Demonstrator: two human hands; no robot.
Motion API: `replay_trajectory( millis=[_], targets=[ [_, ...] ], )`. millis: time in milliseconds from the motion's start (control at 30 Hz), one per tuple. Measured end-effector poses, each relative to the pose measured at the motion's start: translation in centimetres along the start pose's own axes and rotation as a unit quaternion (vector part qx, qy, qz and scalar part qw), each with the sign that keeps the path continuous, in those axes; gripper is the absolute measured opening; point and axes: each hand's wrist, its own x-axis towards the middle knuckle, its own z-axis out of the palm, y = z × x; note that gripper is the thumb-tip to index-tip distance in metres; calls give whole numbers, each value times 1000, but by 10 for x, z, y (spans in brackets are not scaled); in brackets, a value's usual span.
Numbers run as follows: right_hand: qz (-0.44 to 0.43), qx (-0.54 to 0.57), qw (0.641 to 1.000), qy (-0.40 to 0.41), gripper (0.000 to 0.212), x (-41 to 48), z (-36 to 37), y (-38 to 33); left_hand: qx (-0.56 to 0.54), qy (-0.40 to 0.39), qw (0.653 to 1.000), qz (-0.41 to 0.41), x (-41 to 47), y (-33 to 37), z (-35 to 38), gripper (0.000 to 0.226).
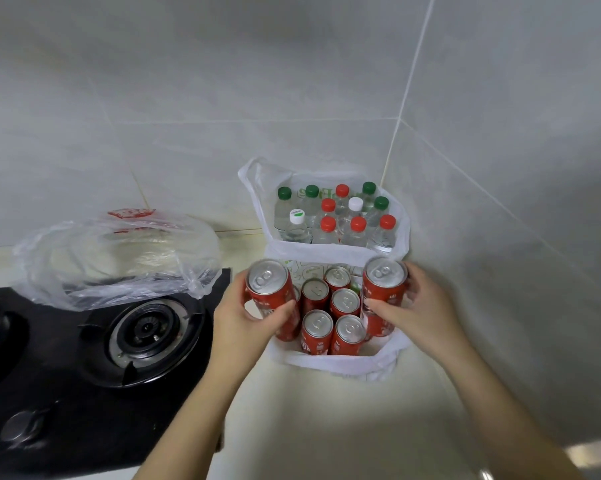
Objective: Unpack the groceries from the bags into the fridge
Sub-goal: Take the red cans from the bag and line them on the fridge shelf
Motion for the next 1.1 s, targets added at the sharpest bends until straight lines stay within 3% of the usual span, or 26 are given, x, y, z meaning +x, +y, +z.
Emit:
replay_trajectory(
  millis=[233, 533, 1100],
  targets=[
    [-17, 68, 994, -88, 58, -21, 51, -24, 36, -21, 999, 6, -24, 5, -27, 62],
    [2, 44, 980, -194, 54, -75, 124, 22, 44, -24, 991, -122, -91, -53, -61, 58],
    [20, 47, 985, -167, 58, -86, 148, 65, 84, -43, 988, -123, -113, -106, -53, 59]
  ],
)
